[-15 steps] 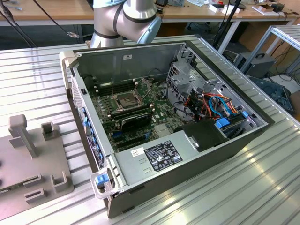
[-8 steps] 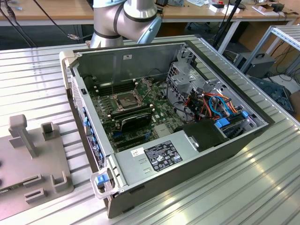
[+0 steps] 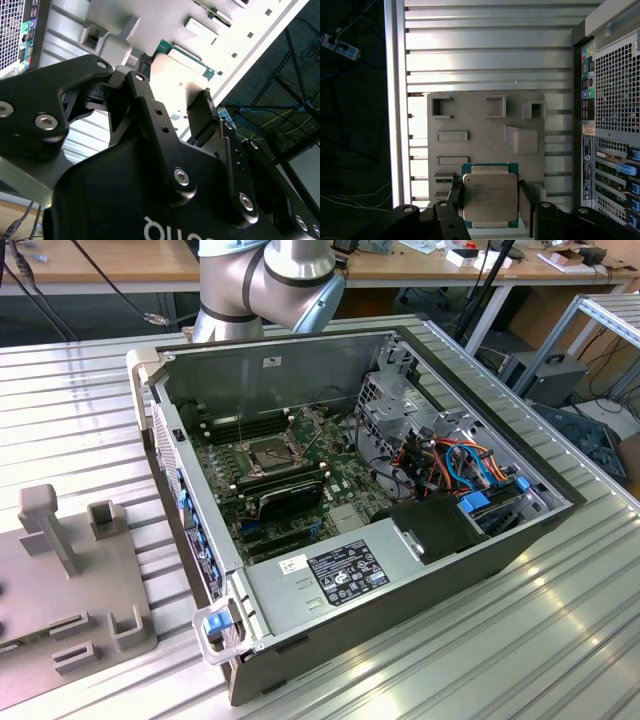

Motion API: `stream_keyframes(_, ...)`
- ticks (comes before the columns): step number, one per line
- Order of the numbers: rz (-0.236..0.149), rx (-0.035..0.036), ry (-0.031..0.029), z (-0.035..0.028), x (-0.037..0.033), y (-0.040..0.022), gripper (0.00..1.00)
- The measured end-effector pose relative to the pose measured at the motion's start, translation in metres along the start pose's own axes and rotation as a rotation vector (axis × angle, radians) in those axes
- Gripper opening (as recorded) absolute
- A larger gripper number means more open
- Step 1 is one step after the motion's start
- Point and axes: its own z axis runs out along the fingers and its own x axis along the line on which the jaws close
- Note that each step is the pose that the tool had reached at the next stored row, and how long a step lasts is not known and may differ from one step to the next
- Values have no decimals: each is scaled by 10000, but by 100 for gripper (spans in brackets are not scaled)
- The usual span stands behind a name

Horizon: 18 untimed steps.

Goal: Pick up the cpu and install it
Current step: 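Pick up the cpu and move it towards the insertion slot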

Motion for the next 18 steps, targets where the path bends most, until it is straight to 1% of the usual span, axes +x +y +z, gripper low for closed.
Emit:
stream_keyframes(8,-1,0,0,0,-11,0,54)
stream_keyframes(15,0,0,0,1,-94,2,54)
stream_keyframes(18,2,-1,0,1,-104,3,54)
